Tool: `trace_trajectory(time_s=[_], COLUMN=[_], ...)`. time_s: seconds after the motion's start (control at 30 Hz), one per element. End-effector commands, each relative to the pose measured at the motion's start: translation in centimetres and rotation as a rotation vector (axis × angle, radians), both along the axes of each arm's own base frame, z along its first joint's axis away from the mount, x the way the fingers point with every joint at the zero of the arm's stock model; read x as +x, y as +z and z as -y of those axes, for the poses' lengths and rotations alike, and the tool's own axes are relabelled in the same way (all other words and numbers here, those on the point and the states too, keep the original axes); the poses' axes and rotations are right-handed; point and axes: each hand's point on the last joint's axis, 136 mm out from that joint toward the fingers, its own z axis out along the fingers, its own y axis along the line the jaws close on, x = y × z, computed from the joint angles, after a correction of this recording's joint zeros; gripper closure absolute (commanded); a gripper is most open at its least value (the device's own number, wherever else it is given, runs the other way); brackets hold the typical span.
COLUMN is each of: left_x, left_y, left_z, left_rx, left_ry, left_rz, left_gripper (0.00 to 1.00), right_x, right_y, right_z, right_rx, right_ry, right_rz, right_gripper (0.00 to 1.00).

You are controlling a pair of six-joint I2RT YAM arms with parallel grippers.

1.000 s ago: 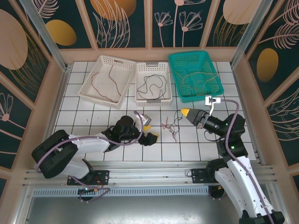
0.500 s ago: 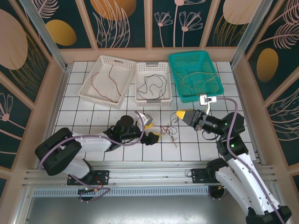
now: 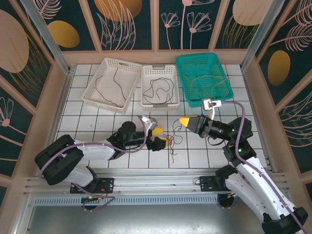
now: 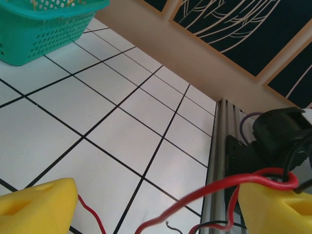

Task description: Untangle the cables

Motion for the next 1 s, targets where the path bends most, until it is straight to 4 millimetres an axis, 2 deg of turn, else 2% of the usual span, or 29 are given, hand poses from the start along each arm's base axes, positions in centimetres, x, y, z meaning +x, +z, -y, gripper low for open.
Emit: trace_trajectory(time_s=[0.0, 0.27, 0.37, 0.47, 0.73, 0.97], left_x=[-0.8, -1.4, -1.5, -1.6, -1.9, -2.1], left_y=[1.5, 2.2, 2.5, 2.7, 3.1, 2.9], left_z=[0.3, 0.6, 0.7, 0.8, 0.7, 0.7], left_rx=[-0.075, -0.134, -0.143, -0.151, -0.191, -0.193], left_ry=[-0.038, -0.065, -0.069, -0.075, -0.086, -0.087], left_rz=[0.0, -0.026, -0.026, -0.029, -0.049, -0.055], left_gripper=[0.17, 0.2, 0.25, 0.31, 0.56, 0.72], right_x=[-1.1, -1.4, -1.5, -1.5, -1.2, -1.3], right_y=[3.0, 3.6, 3.7, 3.9, 4.2, 4.3], right_z=[0.2, 0.2, 0.1, 0.1, 0.1, 0.2], right_rx=[0.061, 0.089, 0.096, 0.104, 0.113, 0.118], right_ry=[0.017, 0.03, 0.034, 0.037, 0.02, 0.017], right_rz=[0.088, 0.092, 0.094, 0.097, 0.098, 0.101], right_gripper=[1.0, 1.0, 1.0, 1.0, 1.0, 1.0])
